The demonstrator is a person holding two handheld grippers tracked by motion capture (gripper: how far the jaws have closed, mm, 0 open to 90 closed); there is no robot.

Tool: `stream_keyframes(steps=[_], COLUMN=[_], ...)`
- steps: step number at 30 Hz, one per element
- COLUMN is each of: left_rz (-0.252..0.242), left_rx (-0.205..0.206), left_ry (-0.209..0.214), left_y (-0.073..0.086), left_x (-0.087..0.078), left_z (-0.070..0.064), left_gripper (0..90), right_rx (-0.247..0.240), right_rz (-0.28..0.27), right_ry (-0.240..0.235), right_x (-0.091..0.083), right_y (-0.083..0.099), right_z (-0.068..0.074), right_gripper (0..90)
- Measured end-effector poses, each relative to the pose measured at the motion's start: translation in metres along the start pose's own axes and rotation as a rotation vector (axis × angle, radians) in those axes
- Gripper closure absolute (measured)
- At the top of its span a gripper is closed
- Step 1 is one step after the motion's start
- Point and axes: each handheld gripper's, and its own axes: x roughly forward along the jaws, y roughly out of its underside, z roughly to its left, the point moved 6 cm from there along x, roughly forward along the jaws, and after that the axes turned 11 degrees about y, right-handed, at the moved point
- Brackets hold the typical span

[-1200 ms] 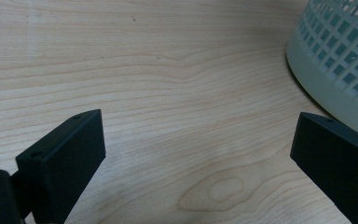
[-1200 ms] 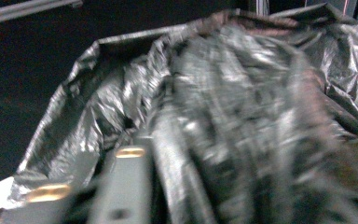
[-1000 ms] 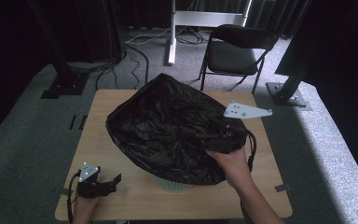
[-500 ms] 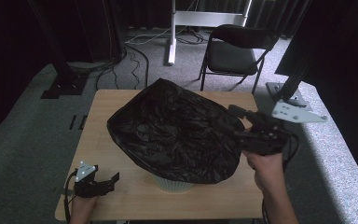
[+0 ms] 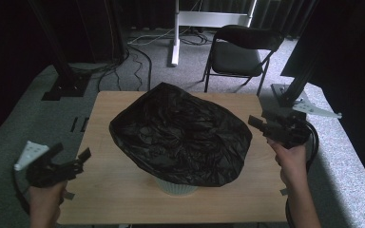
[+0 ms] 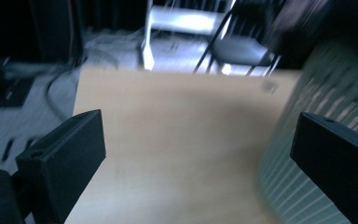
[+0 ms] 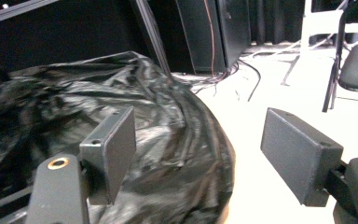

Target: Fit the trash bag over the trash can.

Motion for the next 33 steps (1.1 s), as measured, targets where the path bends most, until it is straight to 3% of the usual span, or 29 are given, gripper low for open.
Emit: stream_keyframes(steps=[2, 4, 6, 8, 11, 15, 20, 24, 28, 29, 30, 31, 33], left_rz=[-0.029, -0.036, -0.025, 0.006, 0.077, 0.184, 0.227, 0.269, 0.305, 0.305, 0.305, 0.305, 0.31], left_rx=[0.007, -0.004, -0.025, -0.024, -0.021, -0.047, -0.097, -0.13, -0.109, -0.109, -0.1, -0.095, -0.089], left_ry=[0.059, 0.149, 0.244, 0.291, 0.302, 0.29, 0.358, 0.439, 0.542, 0.542, 0.548, 0.56, 0.563], left_y=[-0.026, -0.046, -0.058, -0.064, -0.063, -0.048, -0.026, -0.008, 0.01, 0.01, 0.015, 0.018, 0.025], left_x=[-0.006, -0.004, 0.003, 0.014, 0.034, 0.055, 0.059, 0.061, 0.061, 0.061, 0.06, 0.059, 0.06], left_z=[-0.015, -0.031, -0.047, -0.06, -0.069, -0.065, -0.059, -0.054, -0.053, -0.053, -0.053, -0.052, -0.05], left_gripper=[3.2, 3.1, 3.1, 3.1, 3.1, 3.1, 3.4, 17.9, 50.0, 57.6, 57.6, 69.1, 80.4], right_rx=[0.009, 0.007, 0.013, 0.009, 0.006, 0.009, 0.042, 0.054, 0.016, 0.016, 0.0, -0.035, -0.076], right_rz=[0.025, 0.049, 0.069, 0.08, 0.107, 0.165, 0.221, 0.237, 0.254, 0.254, 0.253, 0.257, 0.26], right_ry=[0.007, 0.008, 0.004, 0.019, 0.008, -0.029, -0.093, -0.146, -0.148, -0.148, -0.137, -0.117, -0.093], right_x=[0.008, 0.018, 0.028, 0.036, 0.047, 0.059, 0.068, 0.071, 0.072, 0.072, 0.071, 0.071, 0.07], right_y=[0.0, 0.001, 0.002, 0.002, 0.004, 0.013, 0.026, 0.033, 0.039, 0.039, 0.039, 0.041, 0.044], right_z=[-0.004, -0.007, -0.008, -0.008, -0.007, -0.005, -0.007, -0.007, -0.002, -0.002, -0.001, 0.001, 0.004], right_gripper=[25.9, 25.9, 25.8, 25.8, 25.8, 25.8, 29.3, 45.5, 67.9, 67.9, 74.0, 84.3, 89.7])
